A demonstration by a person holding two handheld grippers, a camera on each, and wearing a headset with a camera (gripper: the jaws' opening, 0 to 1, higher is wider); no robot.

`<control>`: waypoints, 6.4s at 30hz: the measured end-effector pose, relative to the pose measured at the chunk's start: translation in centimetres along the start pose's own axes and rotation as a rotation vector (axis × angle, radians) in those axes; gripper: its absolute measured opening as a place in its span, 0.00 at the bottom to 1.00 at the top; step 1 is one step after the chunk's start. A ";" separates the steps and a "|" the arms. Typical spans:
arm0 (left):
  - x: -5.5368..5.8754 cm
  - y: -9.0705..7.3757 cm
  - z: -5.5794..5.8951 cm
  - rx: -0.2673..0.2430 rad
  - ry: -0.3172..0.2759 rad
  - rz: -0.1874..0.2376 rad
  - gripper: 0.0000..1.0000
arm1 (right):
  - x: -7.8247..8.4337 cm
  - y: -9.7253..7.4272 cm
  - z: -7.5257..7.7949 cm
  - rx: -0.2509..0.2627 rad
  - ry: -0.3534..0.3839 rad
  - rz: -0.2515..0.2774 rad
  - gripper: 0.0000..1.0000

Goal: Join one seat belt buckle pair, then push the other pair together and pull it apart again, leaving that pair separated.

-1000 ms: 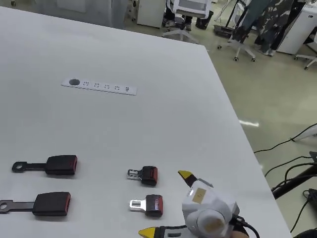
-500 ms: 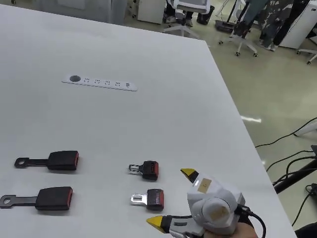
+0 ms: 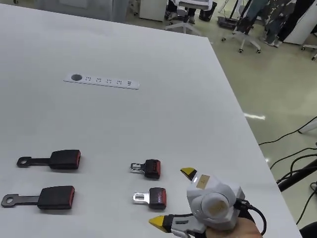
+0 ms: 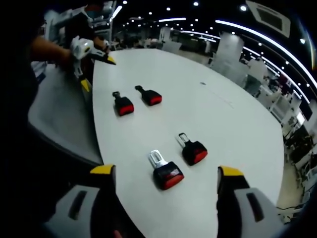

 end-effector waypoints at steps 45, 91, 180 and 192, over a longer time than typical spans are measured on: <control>-3.3 8.0 4.6 0.325 0.043 -0.101 0.73 | 2.1 1.6 -0.1 -0.161 -0.082 -0.044 0.54; -2.4 11.9 5.8 0.580 0.239 -0.185 0.31 | 6.6 5.9 0.5 -0.401 -0.147 -0.250 0.32; -1.7 12.7 5.4 0.640 0.239 -0.263 0.31 | -2.6 16.8 -9.1 -0.447 -0.205 -0.121 0.30; -1.6 12.7 5.5 0.631 0.230 -0.253 0.31 | -2.3 17.3 -9.3 -0.437 -0.186 -0.139 0.30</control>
Point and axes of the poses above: the centre of the closed fingertips' face, and the gripper's own axes: y roughly forward along the fingers, z roughly to its right, x roughly out of its underside, the point moved 1 cm from there along -y, roughly backward along the fingers, and after that the axes turned 12 degrees about z, right-handed, at the moved point
